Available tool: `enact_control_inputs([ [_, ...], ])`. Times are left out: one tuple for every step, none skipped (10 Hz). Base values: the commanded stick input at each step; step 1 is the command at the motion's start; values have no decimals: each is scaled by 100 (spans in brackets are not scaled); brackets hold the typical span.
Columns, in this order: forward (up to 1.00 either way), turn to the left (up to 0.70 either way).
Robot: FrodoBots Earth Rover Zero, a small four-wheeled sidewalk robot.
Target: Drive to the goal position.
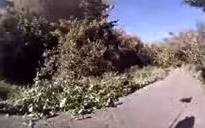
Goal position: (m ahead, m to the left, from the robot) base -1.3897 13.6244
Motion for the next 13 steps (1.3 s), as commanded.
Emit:
enact_control_inputs([
  [0,100],
  [0,100],
  [0,100],
  [0,100],
  [0,100],
  [0,100],
  [0,100],
  [0,100],
  [0,100],
  [0,100],
  [0,100],
  [0,100],
  [0,100],
])
